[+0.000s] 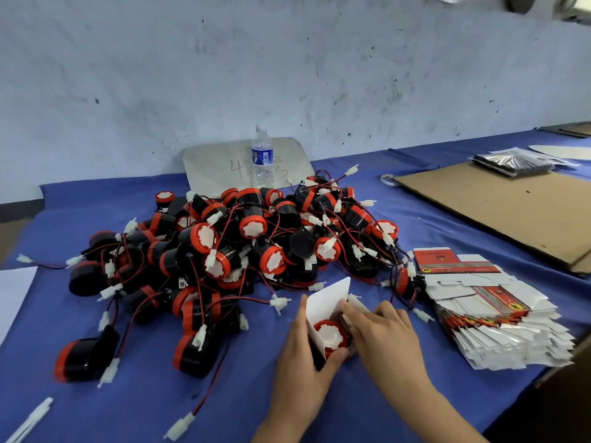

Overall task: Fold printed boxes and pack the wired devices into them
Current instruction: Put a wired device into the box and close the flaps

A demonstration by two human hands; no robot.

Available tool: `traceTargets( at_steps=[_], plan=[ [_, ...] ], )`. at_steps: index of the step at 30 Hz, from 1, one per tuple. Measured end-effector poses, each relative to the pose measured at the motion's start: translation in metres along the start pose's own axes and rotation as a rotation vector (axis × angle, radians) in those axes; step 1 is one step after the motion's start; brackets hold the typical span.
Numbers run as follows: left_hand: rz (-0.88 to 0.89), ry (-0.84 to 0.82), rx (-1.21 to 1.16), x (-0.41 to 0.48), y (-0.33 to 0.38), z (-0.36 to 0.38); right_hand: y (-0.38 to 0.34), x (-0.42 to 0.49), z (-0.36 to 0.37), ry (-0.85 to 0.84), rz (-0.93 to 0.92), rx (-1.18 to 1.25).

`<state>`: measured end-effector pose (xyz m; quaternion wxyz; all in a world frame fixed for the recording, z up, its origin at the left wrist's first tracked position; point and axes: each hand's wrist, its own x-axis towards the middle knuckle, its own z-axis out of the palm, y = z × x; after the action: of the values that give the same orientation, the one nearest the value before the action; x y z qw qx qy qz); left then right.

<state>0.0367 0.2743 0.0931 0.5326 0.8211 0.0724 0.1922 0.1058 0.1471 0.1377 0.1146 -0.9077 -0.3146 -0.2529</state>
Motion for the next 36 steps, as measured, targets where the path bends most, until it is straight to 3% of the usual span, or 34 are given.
traceTargets(
  at_steps=[3,6,13,19,22,26,28,31,36],
  plan=[
    [0.080,0.085,0.420,-0.008,0.005,0.008,-0.009,0.014,-0.006,-0.315,-0.019,-0.129],
    [0.058,0.052,0.596,-0.015,0.018,0.009,-0.011,0.021,0.000,-0.438,0.054,-0.147],
    [0.064,0.088,0.712,-0.013,0.029,0.010,-0.010,0.016,0.005,-0.322,0.178,-0.089],
    [0.247,0.358,0.587,-0.009,0.015,0.011,-0.015,0.015,0.002,-0.199,0.073,0.057],
    [0.192,0.252,0.462,-0.013,0.010,0.015,-0.014,0.005,0.005,-0.283,0.091,0.242],
    [0.217,0.200,0.415,-0.014,0.009,0.013,-0.019,-0.011,0.005,-0.147,0.157,0.342],
    [0.205,0.104,0.502,-0.010,0.013,0.012,-0.022,-0.017,0.003,-0.076,0.180,0.363],
    [0.343,0.158,0.619,-0.009,0.011,0.014,-0.024,-0.025,0.000,-0.017,0.197,0.367],
    [0.361,0.181,0.634,-0.009,0.004,0.014,-0.024,-0.039,0.004,0.008,0.186,0.339]
  ],
)
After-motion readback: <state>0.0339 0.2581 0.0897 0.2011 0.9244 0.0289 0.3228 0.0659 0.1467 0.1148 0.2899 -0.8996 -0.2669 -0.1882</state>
